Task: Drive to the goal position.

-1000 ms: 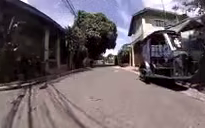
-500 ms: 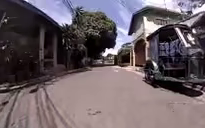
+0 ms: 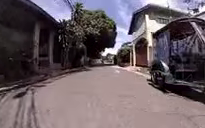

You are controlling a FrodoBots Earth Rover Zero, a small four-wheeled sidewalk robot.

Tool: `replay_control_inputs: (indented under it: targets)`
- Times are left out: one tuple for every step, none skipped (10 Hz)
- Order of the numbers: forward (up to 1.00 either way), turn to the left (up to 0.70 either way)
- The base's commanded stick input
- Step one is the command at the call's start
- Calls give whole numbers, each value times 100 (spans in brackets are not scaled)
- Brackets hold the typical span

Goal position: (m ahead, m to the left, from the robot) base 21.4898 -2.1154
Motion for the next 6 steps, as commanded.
replay_control_inputs:
  targets:
    - [85,0]
    - [85,0]
    - [85,0]
    - [85,0]
    - [85,0]
    - [85,0]
